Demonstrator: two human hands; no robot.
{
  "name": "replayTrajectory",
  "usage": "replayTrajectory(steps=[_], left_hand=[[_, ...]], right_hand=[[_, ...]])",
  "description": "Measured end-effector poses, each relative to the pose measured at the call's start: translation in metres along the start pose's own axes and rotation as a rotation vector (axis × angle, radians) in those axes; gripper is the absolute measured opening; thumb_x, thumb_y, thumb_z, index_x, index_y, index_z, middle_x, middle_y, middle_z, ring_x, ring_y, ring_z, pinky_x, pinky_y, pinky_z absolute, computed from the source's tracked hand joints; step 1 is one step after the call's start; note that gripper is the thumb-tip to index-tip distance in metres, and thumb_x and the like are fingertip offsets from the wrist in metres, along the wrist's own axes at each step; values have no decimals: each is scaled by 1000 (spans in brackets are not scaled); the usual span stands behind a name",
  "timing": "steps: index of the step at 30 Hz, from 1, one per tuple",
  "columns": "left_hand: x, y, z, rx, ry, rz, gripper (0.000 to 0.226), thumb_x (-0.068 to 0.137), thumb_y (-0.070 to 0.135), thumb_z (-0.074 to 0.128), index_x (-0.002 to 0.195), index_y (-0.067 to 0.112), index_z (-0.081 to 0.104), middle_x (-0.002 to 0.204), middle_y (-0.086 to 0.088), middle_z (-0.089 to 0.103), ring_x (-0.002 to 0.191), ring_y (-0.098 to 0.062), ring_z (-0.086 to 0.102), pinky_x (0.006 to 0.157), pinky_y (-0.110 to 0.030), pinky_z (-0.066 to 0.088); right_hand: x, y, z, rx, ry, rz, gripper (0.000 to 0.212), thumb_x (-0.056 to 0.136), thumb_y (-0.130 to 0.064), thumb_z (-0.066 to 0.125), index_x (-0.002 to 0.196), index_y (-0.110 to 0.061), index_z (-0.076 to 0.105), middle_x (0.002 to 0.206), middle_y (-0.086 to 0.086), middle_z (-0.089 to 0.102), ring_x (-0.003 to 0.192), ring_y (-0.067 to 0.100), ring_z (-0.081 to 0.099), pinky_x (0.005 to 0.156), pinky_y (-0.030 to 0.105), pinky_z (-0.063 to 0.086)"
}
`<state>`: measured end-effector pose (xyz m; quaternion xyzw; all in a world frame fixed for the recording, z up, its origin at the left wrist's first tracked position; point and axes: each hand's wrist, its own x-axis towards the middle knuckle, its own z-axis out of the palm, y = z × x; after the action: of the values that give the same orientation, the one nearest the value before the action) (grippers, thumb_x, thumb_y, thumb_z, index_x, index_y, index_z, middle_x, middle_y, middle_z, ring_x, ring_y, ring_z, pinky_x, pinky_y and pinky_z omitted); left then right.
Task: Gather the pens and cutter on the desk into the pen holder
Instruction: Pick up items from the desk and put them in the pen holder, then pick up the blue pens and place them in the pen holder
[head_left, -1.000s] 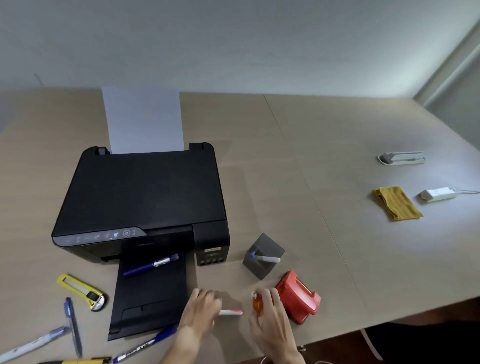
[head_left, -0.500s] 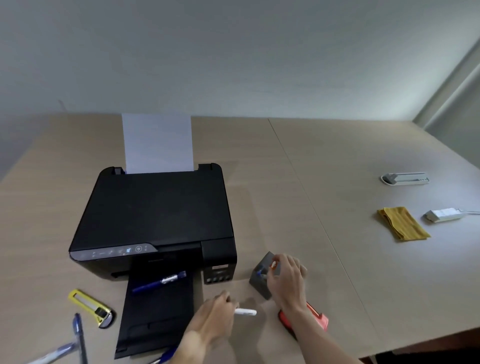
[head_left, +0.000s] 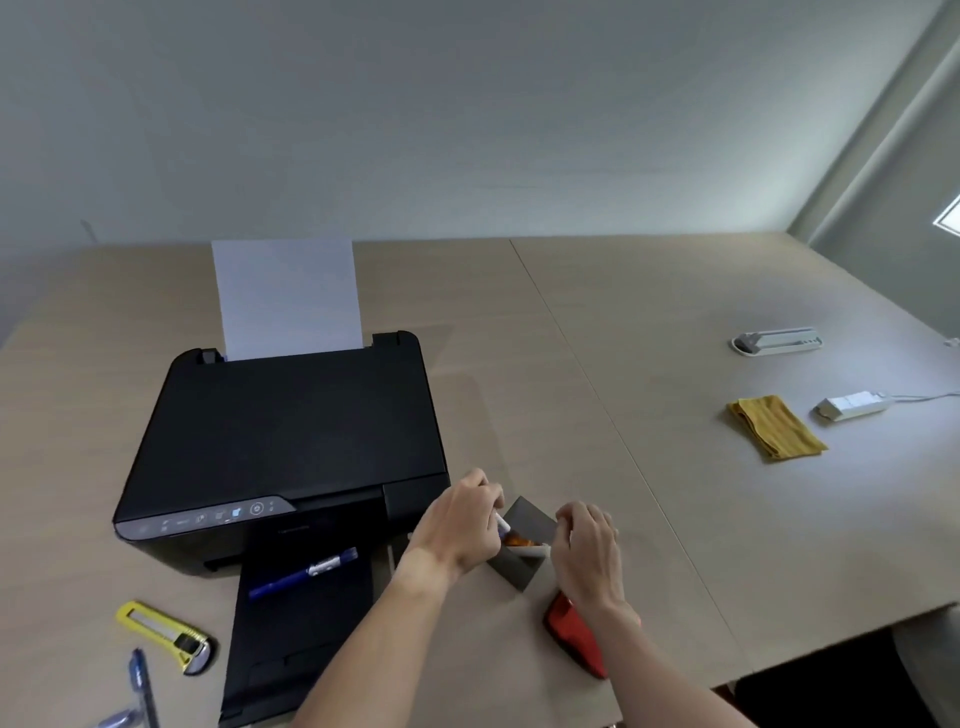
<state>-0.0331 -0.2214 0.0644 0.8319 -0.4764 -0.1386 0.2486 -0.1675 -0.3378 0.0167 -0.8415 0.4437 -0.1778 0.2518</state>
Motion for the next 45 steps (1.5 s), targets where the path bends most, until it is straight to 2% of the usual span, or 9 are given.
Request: replayTrajectory(steps=[6, 14, 16, 19, 22, 27, 33, 37, 45], left_hand=[[-1, 7, 22, -89, -85, 12, 23, 97, 6, 43, 113, 13, 58, 109, -5, 61, 96, -20, 68, 83, -43, 56], [-34, -12, 36, -136, -66, -11, 29, 98, 14, 51, 126, 21, 51, 124, -4, 56, 105, -30, 62, 86, -38, 52], [-49, -26, 34, -154, -35, -8, 25, 99, 22, 52, 124, 24, 51, 124, 0, 57, 104, -25, 63, 80, -31, 48], [-78, -54, 31, -131, 4, -55, 14, 100, 30, 47, 109, 25, 56, 109, 3, 61, 93, -19, 64, 78, -36, 54], [-109, -89, 25, -27, 29, -127, 17, 99, 27, 46, 97, 20, 61, 94, 3, 62, 82, -20, 64, 73, -38, 55], [-148, -140, 7, 280, 127, -306, 23, 100, 25, 44, 101, 20, 67, 101, 1, 67, 88, -16, 64, 77, -28, 52], [-163, -178, -10, 415, 130, -588, 31, 98, 24, 52, 127, 16, 57, 121, -5, 63, 107, -20, 61, 90, -32, 53], [-163, -186, -5, 333, 131, -618, 46, 98, 25, 56, 142, 17, 46, 131, -7, 58, 116, -23, 59, 95, -32, 53], [-147, -190, -8, 335, 121, -675, 37, 94, 33, 62, 127, 18, 52, 114, -8, 61, 103, -23, 60, 83, -34, 57]], right_hand=[[-15, 9, -10, 83, -89, 50, 20, 87, -8, 49, 74, -21, 56, 60, 0, 61, 59, 22, 57, 55, 37, 48], [-60, 10, 14, -13, -258, -41, 12, 78, -10, 54, 70, -18, 56, 49, -4, 54, 52, 18, 49, 49, 35, 36], [-67, 5, 23, -21, -311, -65, 13, 78, -11, 55, 67, -15, 54, 50, 0, 58, 49, 20, 52, 50, 39, 41], [-77, -7, 38, -66, -381, -121, 19, 79, -12, 56, 62, -19, 49, 52, -4, 55, 52, 21, 51, 49, 35, 39], [-90, -21, 56, -136, -495, -237, 5, 78, -16, 55, 77, -18, 60, 69, 2, 67, 69, 27, 60, 59, 36, 44], [-129, -46, 92, -147, -773, -548, 22, 84, -29, 42, 98, -22, 58, 88, 7, 71, 83, 32, 63, 67, 37, 47], [-162, -71, 138, -292, -939, -692, 48, 95, -24, 36, 142, -20, 32, 121, 16, 62, 106, 39, 57, 87, 45, 44], [-165, -84, 155, -448, -1008, -686, 38, 98, -18, 38, 136, -16, 36, 120, 19, 61, 106, 41, 58, 88, 50, 46], [-149, -58, 137, -399, -969, -648, 21, 91, -14, 43, 110, -18, 51, 115, 12, 62, 103, 35, 58, 87, 44, 48]])
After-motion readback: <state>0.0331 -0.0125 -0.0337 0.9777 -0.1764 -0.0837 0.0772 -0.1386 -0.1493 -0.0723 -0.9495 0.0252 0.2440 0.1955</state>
